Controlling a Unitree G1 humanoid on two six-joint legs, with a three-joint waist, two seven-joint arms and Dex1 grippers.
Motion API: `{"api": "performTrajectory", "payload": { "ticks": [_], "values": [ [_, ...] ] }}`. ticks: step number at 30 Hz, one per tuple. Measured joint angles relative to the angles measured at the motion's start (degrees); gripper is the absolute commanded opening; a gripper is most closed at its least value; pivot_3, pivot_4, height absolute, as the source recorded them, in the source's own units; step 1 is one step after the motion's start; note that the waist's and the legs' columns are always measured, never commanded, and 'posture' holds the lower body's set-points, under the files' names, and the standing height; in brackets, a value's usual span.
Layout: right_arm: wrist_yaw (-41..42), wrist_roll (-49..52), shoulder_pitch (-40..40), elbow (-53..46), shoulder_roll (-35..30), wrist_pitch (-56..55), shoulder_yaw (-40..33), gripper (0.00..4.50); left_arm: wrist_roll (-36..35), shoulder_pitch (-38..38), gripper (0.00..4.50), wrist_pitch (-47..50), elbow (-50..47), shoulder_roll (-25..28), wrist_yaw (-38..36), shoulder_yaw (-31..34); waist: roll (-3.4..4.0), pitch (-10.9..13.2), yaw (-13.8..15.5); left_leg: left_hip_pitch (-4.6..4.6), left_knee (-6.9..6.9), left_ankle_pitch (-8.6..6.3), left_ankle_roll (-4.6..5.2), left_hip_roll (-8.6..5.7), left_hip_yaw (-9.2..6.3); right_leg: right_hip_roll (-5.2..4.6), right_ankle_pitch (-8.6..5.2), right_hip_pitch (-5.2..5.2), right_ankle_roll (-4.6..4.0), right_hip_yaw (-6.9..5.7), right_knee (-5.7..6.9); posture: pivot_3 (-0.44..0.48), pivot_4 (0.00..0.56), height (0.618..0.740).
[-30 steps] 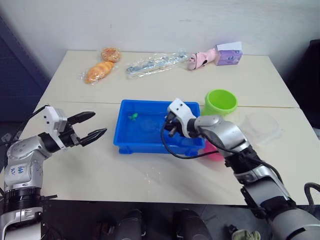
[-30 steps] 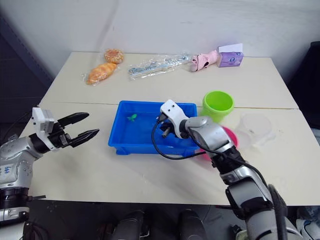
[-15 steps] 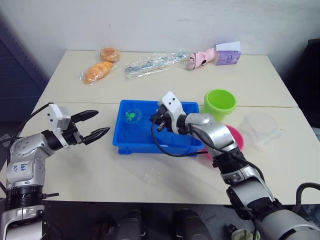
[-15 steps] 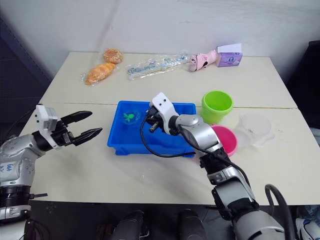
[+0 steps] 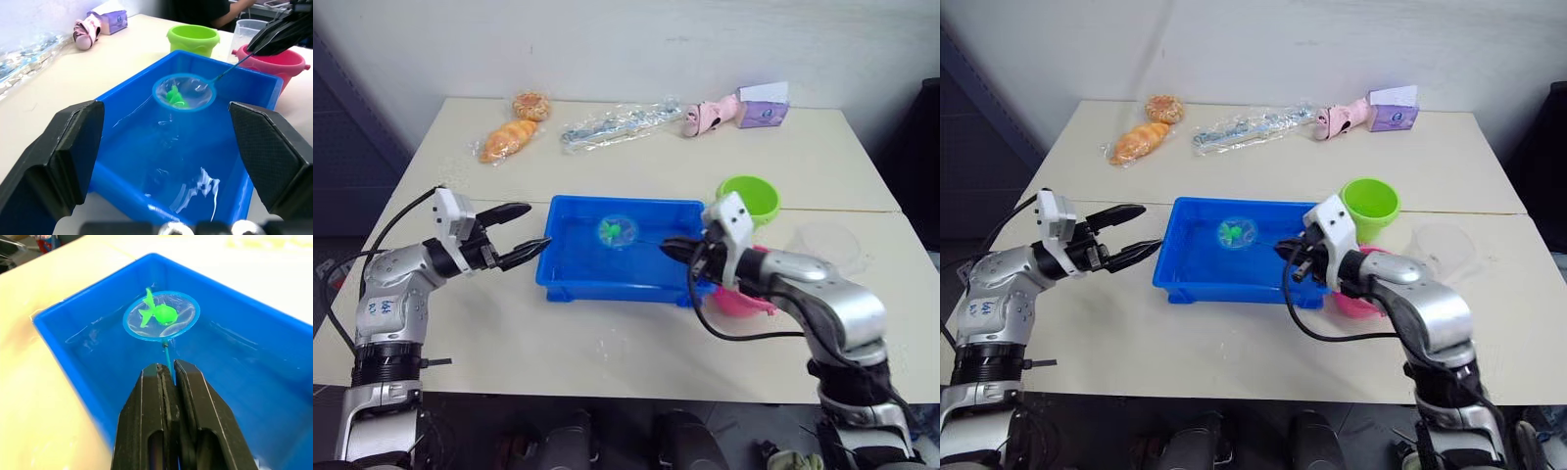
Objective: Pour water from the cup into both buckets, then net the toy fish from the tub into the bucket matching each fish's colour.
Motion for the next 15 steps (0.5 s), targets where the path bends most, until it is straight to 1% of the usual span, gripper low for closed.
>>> {"api": "performTrajectory", "payload": {
  "ticks": [4,6,7,10,13,15],
  "values": [
    [0.2,4.4,4.3,-7.4,-2.7,2.2,-6.1,0.00,0.0,-2.2,4.36,0.1,0.2,-1.7,-0.6,-1.3,-0.01,0.0,0.4,0.02,-0.10,0.01,-0.01,-0.01,-0.01,0.01,0.00,0.02,0.00,-0.01,-0.04,0.000,0.150,0.740],
    [-0.3,7.4,6.1,-11.3,-4.4,3.5,-12.9,0.00,-0.1,-4.1,4.36,0.1,0.7,-3.1,-1.1,-2.8,-0.02,0.0,0.5,0.02,-0.10,0.01,-0.01,-0.03,-0.01,0.01,0.00,0.04,0.00,-0.01,-0.09,0.000,0.150,0.740],
    [-0.5,7.9,6.3,-12.1,-5.0,4.0,-14.8,0.00,-0.1,-4.7,4.36,0.1,0.8,-3.6,-1.3,-3.0,-0.02,0.0,0.5,0.03,-0.10,0.01,-0.01,-0.03,-0.01,0.01,0.00,0.05,0.00,-0.01,-0.10,0.000,0.150,0.740],
    [-1.2,9.2,7.3,-13.2,-6.9,4.6,-19.6,0.00,-0.1,-5.8,4.36,0.1,1.3,-4.5,-1.5,-3.6,-0.05,0.0,0.5,0.04,-0.11,0.01,-0.01,-0.03,-0.02,0.02,0.00,0.07,0.00,-0.03,-0.10,0.000,0.150,0.740],
    [-0.7,9.6,10.4,-12.4,-12.6,4.9,-26.2,0.00,0.0,-6.9,4.36,0.0,2.0,-6.3,-2.1,-4.8,-0.05,0.0,0.5,0.04,-0.14,0.03,0.00,-0.04,0.02,0.03,0.00,0.09,0.00,-0.02,-0.10,0.000,0.150,0.740],
    [-0.4,8.0,11.6,-10.9,-15.8,2.9,-28.6,0.00,0.0,-7.4,4.36,0.0,2.3,-7.1,-2.4,-5.6,-0.06,0.0,0.5,0.05,-0.13,0.04,0.01,-0.04,0.02,0.04,0.00,0.09,0.01,-0.02,-0.18,0.000,0.150,0.740]
  ]
}}
